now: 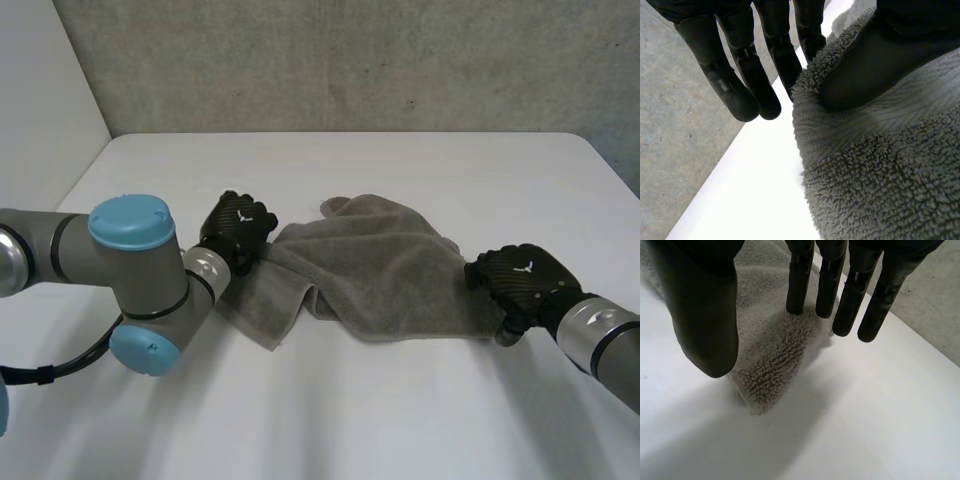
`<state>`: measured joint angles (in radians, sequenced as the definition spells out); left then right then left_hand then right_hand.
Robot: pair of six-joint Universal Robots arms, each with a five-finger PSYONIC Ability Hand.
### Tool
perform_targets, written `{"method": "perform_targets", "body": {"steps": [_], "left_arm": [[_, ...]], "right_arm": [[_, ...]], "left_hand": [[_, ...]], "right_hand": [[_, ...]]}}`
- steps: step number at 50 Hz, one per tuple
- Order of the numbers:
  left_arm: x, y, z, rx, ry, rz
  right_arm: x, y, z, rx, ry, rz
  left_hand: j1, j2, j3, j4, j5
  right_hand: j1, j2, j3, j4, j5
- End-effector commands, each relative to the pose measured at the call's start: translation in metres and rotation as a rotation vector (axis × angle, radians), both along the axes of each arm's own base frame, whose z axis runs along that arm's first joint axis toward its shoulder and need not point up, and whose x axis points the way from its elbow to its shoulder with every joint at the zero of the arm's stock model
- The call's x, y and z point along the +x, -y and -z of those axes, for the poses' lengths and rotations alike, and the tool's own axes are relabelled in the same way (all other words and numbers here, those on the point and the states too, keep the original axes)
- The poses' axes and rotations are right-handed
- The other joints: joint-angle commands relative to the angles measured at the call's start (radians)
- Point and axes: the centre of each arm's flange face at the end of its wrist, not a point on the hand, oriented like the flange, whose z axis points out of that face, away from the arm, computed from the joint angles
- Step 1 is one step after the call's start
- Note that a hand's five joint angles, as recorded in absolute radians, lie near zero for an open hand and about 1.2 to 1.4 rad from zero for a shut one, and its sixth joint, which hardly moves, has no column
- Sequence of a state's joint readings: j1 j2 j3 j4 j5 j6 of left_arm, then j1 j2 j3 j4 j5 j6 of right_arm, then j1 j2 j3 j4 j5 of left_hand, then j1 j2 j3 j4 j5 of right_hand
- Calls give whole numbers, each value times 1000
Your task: Fold the towel.
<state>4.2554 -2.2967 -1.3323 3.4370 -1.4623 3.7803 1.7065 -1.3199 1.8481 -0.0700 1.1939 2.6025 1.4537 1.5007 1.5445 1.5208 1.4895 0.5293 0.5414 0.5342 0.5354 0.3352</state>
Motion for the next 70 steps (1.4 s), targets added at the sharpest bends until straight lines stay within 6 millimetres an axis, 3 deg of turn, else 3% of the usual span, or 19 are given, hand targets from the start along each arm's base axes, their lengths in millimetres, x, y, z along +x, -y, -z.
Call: {"method": "perform_targets", "body": {"steps": [1, 3, 5, 6, 8, 10, 19, 24, 34, 38, 43, 49, 70], "left_arm": [[9, 7, 12, 29, 11, -26], [14, 9, 13, 35, 12, -38], [18, 7, 9, 41, 8, -46], [18, 7, 9, 41, 8, -46], [20, 2, -2, 34, -1, -52], [22, -1, -9, 30, -11, -53], [21, -29, -35, 91, -148, -9], [14, -60, -46, 203, -254, 40], [-9, -105, -30, 315, -244, 121], [-16, -119, -12, 354, -208, 136], [-12, -115, 2, 362, -170, 56], [-6, -110, 7, 344, -146, -27], [-11, -90, 24, 321, -136, -63]], "right_arm": [[10, -6, 13, 19, -5, -34], [12, -8, 15, 17, -5, -43], [16, -10, 17, 11, -7, -57], [16, -10, 17, 11, -7, -57], [17, -10, 17, 1, -8, -61], [20, -9, 17, -26, -7, -70], [19, -6, 25, -98, -102, -113], [16, -3, 26, -125, -160, -110], [12, -3, 28, -119, -178, -81], [13, -4, 28, -116, -177, -84], [12, -4, 29, -113, -177, -84], [13, -5, 29, -112, -177, -88], [14, -8, 30, -106, -173, -104]], "left_hand": [[-57, -104, -148, -125, -268], [-69, -116, -160, -136, -279], [-579, -626, -670, -647, -790], [-582, -630, -673, -650, -793], [-1237, -1284, -1328, -1304, -1447], [-1279, -1326, -1370, -1346, -1490], [-1272, -1319, -1363, -1340, -1483], [-1208, -1255, -1299, -1275, -1419], [-1047, -1094, -1137, -1114, -1257], [-804, -851, -895, -871, -1014], [-644, -691, -735, -711, -855], [-650, -697, -741, -717, -860], [-706, -753, -797, -773, -916]], "right_hand": [[-42, -54, -47, -48, -23], [-45, -57, -50, -51, -25], [-51, -63, -56, -57, -31], [-51, -63, -56, -57, -31], [-51, -63, -56, -57, -31], [-51, -63, -56, -57, -31], [-45, -57, -50, -51, -25], [-42, -54, -47, -48, -23], [-36, -48, -41, -42, -17], [-30, -42, -35, -36, -11], [-30, -42, -35, -36, -11], [-30, -42, -35, -36, -11], [-27, -40, -32, -34, -8]]}}
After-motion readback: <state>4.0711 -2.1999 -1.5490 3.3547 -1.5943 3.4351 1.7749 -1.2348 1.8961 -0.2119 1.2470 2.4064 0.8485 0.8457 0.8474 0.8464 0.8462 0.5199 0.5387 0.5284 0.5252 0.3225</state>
